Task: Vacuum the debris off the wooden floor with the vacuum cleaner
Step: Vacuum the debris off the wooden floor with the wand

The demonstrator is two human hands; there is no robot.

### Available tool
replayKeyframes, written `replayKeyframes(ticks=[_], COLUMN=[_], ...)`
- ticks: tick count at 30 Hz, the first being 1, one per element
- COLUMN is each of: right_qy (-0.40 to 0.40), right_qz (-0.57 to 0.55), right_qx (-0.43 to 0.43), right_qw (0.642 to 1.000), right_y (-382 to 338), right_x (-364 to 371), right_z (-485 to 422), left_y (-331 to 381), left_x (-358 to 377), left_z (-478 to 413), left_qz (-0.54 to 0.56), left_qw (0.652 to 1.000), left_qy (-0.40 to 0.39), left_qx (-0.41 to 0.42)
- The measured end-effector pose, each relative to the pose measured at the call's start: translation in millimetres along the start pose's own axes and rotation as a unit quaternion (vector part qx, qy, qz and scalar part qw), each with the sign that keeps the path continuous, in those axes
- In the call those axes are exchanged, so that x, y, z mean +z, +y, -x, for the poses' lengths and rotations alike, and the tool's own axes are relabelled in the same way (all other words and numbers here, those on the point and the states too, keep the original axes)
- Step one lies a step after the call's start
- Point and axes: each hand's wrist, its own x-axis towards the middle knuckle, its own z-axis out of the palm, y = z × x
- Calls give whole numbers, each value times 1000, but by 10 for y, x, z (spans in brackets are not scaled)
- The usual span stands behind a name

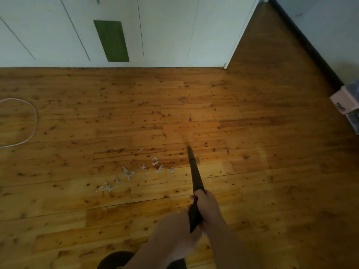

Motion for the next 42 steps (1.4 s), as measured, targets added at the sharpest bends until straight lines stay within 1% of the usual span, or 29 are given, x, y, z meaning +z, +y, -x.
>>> replayKeyframes(ticks=[5,9,19,22,31,37,42], right_qy=[-28,-31,30,47,53,86,109], right_qz=[-10,-31,-29,-35,-28,38,87], right_qx=[2,3,-17,-21,-29,-50,-58], right_qw=[1000,999,999,998,998,994,989], right_y=[-145,-230,-538,-585,-730,-922,-1010], right_x=[-73,-185,-533,-599,-490,-352,-317], right_z=[-109,-203,-555,-644,-844,-1089,-1275], left_y=[168,286,573,629,577,538,514], left_x=[-34,-46,-31,-6,-78,-145,-168], left_z=[-97,-197,-658,-754,-968,-1176,-1390], left_qz=[-14,-8,8,-6,0,43,64], left_qw=[1000,1000,1000,999,998,996,996], left_qy=[9,8,10,31,57,68,57], left_qx=[-9,-2,17,31,27,33,29])
